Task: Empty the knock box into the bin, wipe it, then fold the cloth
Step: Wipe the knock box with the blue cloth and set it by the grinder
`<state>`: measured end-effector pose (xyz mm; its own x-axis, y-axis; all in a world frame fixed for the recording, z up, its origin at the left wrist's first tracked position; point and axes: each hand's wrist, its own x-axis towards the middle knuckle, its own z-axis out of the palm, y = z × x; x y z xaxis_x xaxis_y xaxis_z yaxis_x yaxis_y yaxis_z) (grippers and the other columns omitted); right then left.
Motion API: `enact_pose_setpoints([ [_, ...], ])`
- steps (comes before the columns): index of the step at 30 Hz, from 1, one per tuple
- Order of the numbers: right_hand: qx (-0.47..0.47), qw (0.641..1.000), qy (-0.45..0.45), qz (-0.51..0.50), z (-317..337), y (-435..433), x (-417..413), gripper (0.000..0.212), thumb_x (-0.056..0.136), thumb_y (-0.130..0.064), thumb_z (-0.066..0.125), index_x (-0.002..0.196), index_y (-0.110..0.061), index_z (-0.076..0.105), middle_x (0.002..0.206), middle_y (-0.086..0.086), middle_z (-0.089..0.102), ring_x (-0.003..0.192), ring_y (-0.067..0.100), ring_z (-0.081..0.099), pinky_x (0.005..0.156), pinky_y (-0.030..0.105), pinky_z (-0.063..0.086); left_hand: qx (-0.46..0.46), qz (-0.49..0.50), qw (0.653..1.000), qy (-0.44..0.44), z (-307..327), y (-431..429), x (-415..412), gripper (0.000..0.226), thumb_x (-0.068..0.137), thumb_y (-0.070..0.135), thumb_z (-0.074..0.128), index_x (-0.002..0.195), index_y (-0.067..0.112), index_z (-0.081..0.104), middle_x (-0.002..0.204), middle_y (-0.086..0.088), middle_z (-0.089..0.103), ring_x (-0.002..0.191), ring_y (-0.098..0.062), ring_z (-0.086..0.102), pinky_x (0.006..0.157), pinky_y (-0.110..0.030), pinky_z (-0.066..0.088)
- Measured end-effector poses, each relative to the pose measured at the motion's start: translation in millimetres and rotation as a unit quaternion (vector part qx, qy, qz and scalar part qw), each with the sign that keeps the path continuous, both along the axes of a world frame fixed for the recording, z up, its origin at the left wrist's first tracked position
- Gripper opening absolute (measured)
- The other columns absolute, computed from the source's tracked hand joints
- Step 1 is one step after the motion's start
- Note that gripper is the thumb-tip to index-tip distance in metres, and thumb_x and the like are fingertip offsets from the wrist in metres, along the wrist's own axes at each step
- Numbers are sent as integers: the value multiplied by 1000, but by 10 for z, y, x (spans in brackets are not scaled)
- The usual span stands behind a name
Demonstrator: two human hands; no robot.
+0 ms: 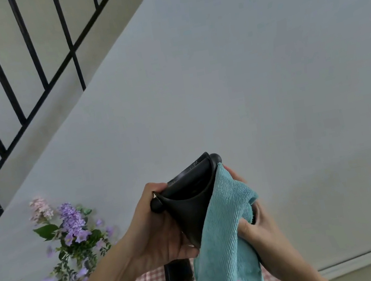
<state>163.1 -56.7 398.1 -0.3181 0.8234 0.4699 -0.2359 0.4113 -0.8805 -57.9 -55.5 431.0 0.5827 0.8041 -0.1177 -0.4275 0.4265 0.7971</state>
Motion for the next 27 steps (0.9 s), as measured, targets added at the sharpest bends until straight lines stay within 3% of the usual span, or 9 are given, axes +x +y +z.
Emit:
enact_pose_setpoints([
  [3,-6,1000,4,-13,2,-51,-21,76,77,-61,82,144,-54,47,143,-14,61,129,14,62,98,33,56,-4,18,1000,-4,-38,33,-26,59,92,53,44,134,14,58,121,-14,63,113,-34,51,100,-48,37],
  [6,-65,997,26,-10,-25,-119,-40,66,62,-74,83,123,-60,63,129,-15,71,117,8,69,86,21,58,-1,12,1000,-4,-62,31,-35,57,98,51,34,134,12,54,120,-15,65,109,-35,56,100,-46,37],
  [12,-181,981,58,23,-205,-133,16,104,35,-68,96,123,-20,66,115,8,78,104,26,75,78,32,62,22,23,997,73,-161,17,-76,73,87,66,53,140,15,56,134,-16,45,121,-34,29,100,-51,29],
  [15,-196,975,59,92,-183,-109,121,106,37,-57,101,126,-14,63,117,13,77,106,30,75,79,33,62,17,29,991,128,-84,-5,-31,70,87,75,49,125,18,66,117,-18,57,102,-35,55,88,-43,45],
  [17,-196,975,54,90,-188,-96,142,106,37,-55,101,125,-12,63,116,14,77,105,31,75,79,33,62,25,52,989,135,-62,-33,31,88,82,89,42,133,22,64,120,-16,66,95,-34,67,80,-41,54],
  [20,-188,981,51,8,-254,-124,76,98,40,-53,99,121,-11,65,110,13,78,100,31,76,77,34,63,56,130,982,129,-65,-151,200,105,69,99,42,139,24,62,143,-16,61,129,-39,59,107,-56,47],
  [22,-175,982,58,-46,-311,-165,27,89,45,-45,92,122,-11,64,106,7,80,96,26,77,73,33,63,94,180,972,116,-54,-277,335,101,65,91,60,138,21,65,143,-15,62,135,-38,56,115,-57,41],
  [25,-141,984,52,-95,-324,-280,-13,86,47,-43,87,123,-11,63,105,-3,80,95,13,77,70,22,60,206,198,941,178,-28,-436,474,86,72,74,73,141,24,60,136,-3,69,128,-24,64,104,-38,54],
  [27,-109,986,21,-126,-300,-373,-38,88,51,-42,87,128,-9,61,112,-5,78,103,7,73,75,16,57,225,234,925,196,22,-481,530,68,78,62,75,134,26,63,126,-2,74,118,-24,71,99,-39,58],
])
